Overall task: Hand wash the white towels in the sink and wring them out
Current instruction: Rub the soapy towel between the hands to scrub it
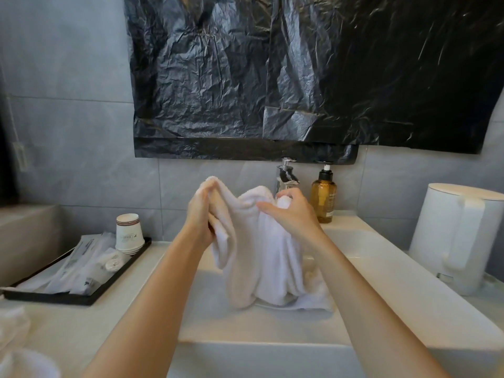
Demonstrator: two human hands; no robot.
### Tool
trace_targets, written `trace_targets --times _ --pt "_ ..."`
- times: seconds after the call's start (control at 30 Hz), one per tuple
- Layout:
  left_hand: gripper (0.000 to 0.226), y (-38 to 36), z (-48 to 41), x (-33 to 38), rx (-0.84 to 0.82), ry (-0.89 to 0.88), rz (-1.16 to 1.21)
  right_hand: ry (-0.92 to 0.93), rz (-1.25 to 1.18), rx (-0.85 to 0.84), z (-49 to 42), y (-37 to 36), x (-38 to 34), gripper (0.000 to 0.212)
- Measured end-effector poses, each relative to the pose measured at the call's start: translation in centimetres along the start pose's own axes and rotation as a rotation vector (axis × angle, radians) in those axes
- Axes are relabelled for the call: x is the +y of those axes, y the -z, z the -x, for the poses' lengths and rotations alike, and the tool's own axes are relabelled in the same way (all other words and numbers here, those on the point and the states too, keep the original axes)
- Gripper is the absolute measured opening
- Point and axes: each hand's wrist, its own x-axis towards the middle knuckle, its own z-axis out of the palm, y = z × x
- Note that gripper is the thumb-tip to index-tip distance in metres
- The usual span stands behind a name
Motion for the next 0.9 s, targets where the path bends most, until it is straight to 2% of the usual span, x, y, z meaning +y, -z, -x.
trace_targets --times 0.03,0.07,0.1,0.17,0.2,0.23,0.3,0.37,0.4,0.5,0.53,0.57,0.7,0.83,0.9 --pt "0.033 0.0 -0.2 -0.2 0.053 -0.006 -0.038 -0.056 -0.14 -0.044 -0.2 0.0 0.0 0.038" --pt "0.032 0.0 -0.4 -0.5 0.102 -0.027 -0.082 -0.071 -0.253 -0.01 -0.4 0.0 -0.1 0.034" --pt "0.032 0.0 -0.5 -0.7 0.144 -0.052 -0.127 -0.039 -0.316 0.091 -0.4 0.1 -0.4 0.027" --pt "0.028 -0.2 -0.2 -1.1 0.191 -0.13 -0.207 0.166 -0.302 0.337 0.0 0.4 -0.7 0.013" --pt "0.025 -0.4 -0.1 -1.2 0.201 -0.167 -0.239 0.296 -0.269 0.363 0.6 0.2 -1.0 0.01" --pt "0.024 -0.7 0.2 -1.3 0.2 -0.187 -0.257 0.407 -0.227 0.315 1.4 -0.2 -1.2 0.008" --pt "0.029 -1.2 0.2 -1.6 0.151 -0.174 -0.28 0.493 -0.114 0.124 2.9 -2.0 -1.7 0.008" --pt "0.031 -2.0 0.8 -1.7 0.064 -0.183 -0.326 0.476 -0.008 0.007 3.5 -3.9 -1.7 0.008" --pt "0.033 -2.5 1.3 -1.9 0.024 -0.209 -0.353 0.46 0.018 0.042 3.3 -4.4 -1.8 0.009" --pt "0.034 -4.1 2.4 -3.1 -0.075 -0.281 -0.449 0.33 -0.076 0.335 1.7 -3.6 -1.4 0.009" --pt "0.033 -4.4 2.5 -3.5 -0.09 -0.294 -0.461 0.304 -0.11 0.383 1.4 -3.3 -1.1 0.007" --pt "0.032 -4.6 2.5 -3.7 -0.099 -0.28 -0.458 0.308 -0.108 0.375 1.6 -3.0 -0.9 0.007" --pt "0.029 -3.8 1.6 -3.5 -0.067 -0.266 -0.501 0.445 -0.024 0.174 3.5 -4.3 -0.7 0.008" --pt "0.029 -3.7 2.6 -3.5 -0.138 -0.227 -0.523 0.161 -0.094 0.224 0.9 -3.7 -1.0 0.011" --pt "0.029 -3.4 2.4 -3.5 -0.116 -0.202 -0.524 0.22 -0.045 0.181 2.2 -4.0 -0.9 0.013"
